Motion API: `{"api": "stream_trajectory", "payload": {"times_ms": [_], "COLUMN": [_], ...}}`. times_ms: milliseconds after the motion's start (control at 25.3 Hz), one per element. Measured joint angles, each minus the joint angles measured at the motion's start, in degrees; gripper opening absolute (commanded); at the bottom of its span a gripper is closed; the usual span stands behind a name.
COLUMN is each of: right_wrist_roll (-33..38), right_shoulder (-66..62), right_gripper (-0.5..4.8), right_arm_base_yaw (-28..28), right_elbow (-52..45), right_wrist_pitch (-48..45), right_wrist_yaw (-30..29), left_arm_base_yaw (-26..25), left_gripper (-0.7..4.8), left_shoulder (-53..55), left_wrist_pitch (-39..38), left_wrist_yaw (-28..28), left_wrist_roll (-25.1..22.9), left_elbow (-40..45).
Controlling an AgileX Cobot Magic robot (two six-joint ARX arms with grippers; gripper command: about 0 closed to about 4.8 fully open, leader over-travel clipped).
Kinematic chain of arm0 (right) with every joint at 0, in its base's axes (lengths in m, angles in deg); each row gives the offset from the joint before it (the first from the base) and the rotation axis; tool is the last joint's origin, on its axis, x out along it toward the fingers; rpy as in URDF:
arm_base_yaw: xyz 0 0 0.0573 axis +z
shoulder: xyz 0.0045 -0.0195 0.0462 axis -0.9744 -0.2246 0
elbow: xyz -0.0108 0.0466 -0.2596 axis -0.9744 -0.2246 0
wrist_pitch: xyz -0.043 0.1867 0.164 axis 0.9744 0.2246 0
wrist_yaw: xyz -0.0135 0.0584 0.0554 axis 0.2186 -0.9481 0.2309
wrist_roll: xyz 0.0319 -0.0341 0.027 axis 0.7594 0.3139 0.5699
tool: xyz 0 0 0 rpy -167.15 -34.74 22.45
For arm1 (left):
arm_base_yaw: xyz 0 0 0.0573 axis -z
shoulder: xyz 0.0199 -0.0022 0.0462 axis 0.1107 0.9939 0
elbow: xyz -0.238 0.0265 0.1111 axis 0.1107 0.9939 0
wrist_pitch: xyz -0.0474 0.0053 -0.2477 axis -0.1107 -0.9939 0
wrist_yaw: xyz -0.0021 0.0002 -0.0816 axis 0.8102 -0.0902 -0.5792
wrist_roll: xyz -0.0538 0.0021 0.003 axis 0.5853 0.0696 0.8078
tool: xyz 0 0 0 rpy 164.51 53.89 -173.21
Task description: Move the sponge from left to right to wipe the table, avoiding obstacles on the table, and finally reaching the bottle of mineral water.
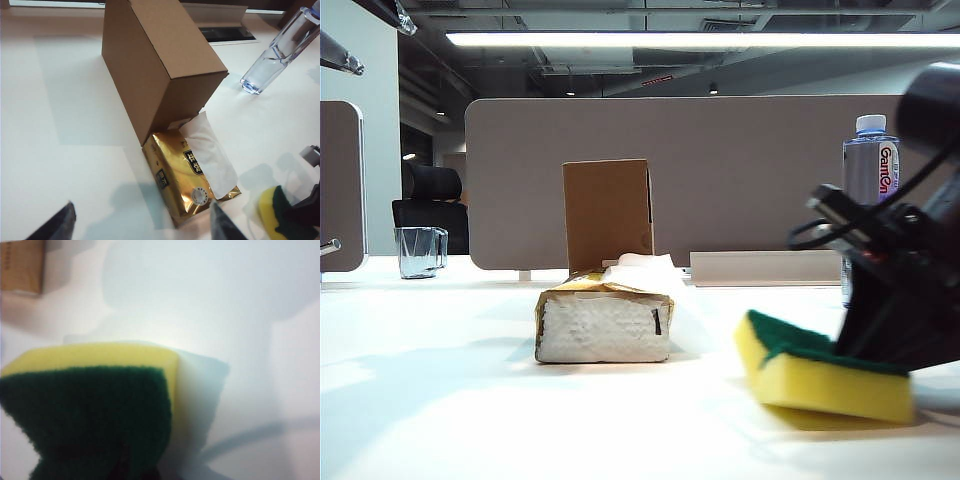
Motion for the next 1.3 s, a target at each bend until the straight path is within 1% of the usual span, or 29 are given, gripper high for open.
{"api": "stream_trajectory", "payload": {"times_ms": [198, 237, 356, 553, 632, 869, 988, 1304], "right_wrist_roll": [-4.13, -5.46, -7.63, -8.76, -9.14, -9.40, -9.55, -9.62], "right_shoulder": [2.60, 3.50, 4.83, 6.80, 7.34, 7.52, 7.58, 7.72], "right_gripper": [-0.09, -0.09, -0.09, -0.09, -0.09, -0.09, -0.09, -0.09], "right_arm_base_yaw": [-5.77, -8.41, -13.00, -19.91, -21.57, -24.26, -27.67, -28.13], "right_elbow": [-0.42, -0.81, -1.44, -1.88, -1.86, -1.40, -1.20, -1.05], "right_wrist_pitch": [4.50, 5.73, 7.50, 10.16, 10.95, 11.67, 12.02, 11.72], "right_wrist_yaw": [0.81, 0.70, 0.42, 0.46, 1.68, 3.43, 3.89, 5.75], "left_arm_base_yaw": [0.00, 0.00, 0.00, 0.00, 0.00, 0.00, 0.00, 0.00], "left_gripper": [3.44, 3.44, 3.44, 3.43, 3.41, 3.41, 3.42, 3.41], "left_shoulder": [0.00, 0.00, 0.00, -0.02, -0.07, -0.11, -0.11, -0.15], "left_wrist_pitch": [0.00, 0.00, 0.00, -0.13, 0.11, 1.51, 1.55, 1.55], "left_wrist_yaw": [-0.02, 0.00, 0.00, -0.02, -0.02, -0.07, -0.09, -0.09], "left_wrist_roll": [0.00, 0.00, 0.00, 0.00, 0.00, 0.00, 0.00, 0.00], "left_elbow": [0.00, 0.00, 0.00, -0.33, -0.61, -0.61, -0.61, -0.61]}}
